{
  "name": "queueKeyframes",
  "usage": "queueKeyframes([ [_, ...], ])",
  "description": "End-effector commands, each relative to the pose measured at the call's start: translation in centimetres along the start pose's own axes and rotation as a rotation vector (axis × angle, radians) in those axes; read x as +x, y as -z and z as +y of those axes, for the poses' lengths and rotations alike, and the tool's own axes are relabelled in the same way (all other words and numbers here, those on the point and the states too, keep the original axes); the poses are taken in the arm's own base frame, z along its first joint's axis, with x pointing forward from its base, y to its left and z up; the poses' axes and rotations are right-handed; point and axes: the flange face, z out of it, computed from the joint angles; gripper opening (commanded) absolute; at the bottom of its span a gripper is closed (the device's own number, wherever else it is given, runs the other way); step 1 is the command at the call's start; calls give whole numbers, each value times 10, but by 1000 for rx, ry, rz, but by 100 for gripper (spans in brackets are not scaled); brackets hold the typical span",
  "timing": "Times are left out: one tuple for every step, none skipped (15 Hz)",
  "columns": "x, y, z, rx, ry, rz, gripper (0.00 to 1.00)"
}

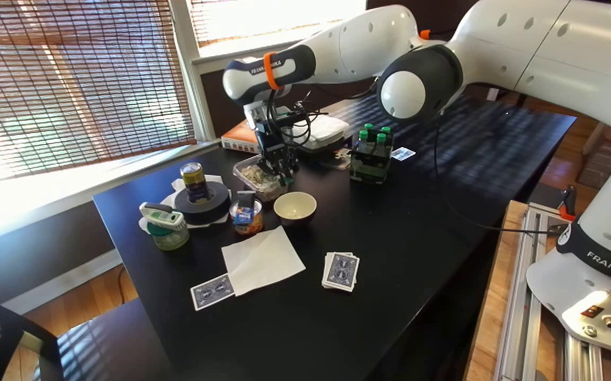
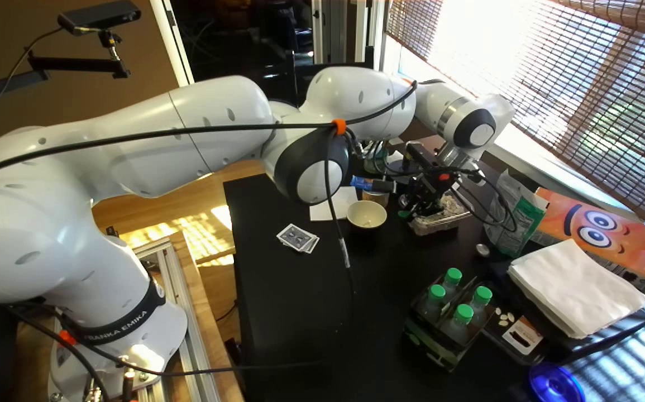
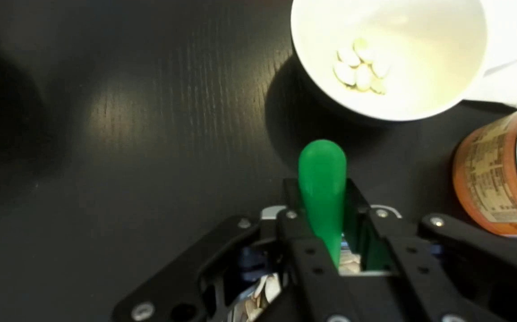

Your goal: Use the green spoon to remove some contents from the clear container then place them back in the container.

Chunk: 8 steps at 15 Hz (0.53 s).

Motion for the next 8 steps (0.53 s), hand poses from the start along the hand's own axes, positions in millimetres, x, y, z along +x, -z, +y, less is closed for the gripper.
queueKeyframes([
  [13, -3, -4, 27, -16, 77, 6],
  [14, -1, -4, 29, -15, 91, 6],
  [14, 1, -5, 30, -14, 104, 6],
  [13, 4, -6, 28, -10, 112, 6],
  [11, 9, -8, 25, -3, 116, 6],
  [7, 14, -10, 18, -1, 111, 6],
  [5, 16, -12, 16, 3, 99, 6],
  [1, 18, -15, 7, 7, 89, 6],
])
